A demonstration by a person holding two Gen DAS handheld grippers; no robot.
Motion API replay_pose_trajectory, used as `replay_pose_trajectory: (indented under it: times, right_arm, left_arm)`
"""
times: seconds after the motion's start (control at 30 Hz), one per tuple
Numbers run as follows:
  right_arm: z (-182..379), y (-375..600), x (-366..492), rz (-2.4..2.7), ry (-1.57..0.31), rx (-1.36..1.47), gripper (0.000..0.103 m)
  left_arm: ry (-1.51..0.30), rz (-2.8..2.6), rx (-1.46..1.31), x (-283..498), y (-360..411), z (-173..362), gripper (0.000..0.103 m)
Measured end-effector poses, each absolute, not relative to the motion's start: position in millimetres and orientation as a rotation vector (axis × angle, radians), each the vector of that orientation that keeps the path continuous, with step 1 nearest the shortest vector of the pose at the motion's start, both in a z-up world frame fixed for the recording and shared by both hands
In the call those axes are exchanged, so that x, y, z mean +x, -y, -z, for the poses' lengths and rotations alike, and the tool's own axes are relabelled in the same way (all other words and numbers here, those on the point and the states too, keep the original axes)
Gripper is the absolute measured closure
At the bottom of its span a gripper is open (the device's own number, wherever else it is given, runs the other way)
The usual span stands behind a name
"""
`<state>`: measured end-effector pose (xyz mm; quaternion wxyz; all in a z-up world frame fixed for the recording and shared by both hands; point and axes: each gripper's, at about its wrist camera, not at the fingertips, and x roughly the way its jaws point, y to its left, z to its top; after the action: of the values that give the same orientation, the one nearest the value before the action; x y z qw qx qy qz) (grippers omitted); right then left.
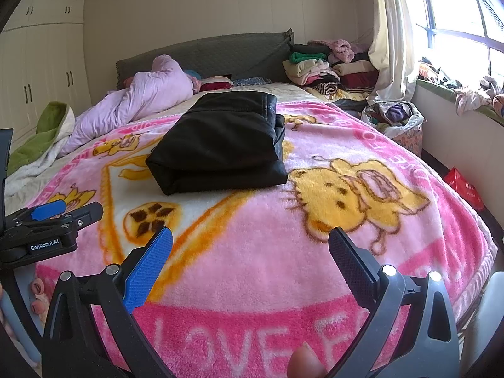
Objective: Fold large clothes
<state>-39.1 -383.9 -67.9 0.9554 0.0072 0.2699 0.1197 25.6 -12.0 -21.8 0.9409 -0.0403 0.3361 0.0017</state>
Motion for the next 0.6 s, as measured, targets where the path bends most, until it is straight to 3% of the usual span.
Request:
replay_pose_trajectory:
  times: [0.4, 0.6]
  right_arm:
    - [65.1, 408.2, -44.9, -0.099, -0.523, 0.082, 0.004]
    - [61.4, 537.3, -56.4, 0.33, -0.498, 0.175, 0.004]
  left_arm:
    - [-0.686, -0.022, -0.085, 25.3, 9.2, 19.3, 0.009]
    - [-0.764, -0.035, -0.221, 48.6, -34.9, 11.2, 0.009]
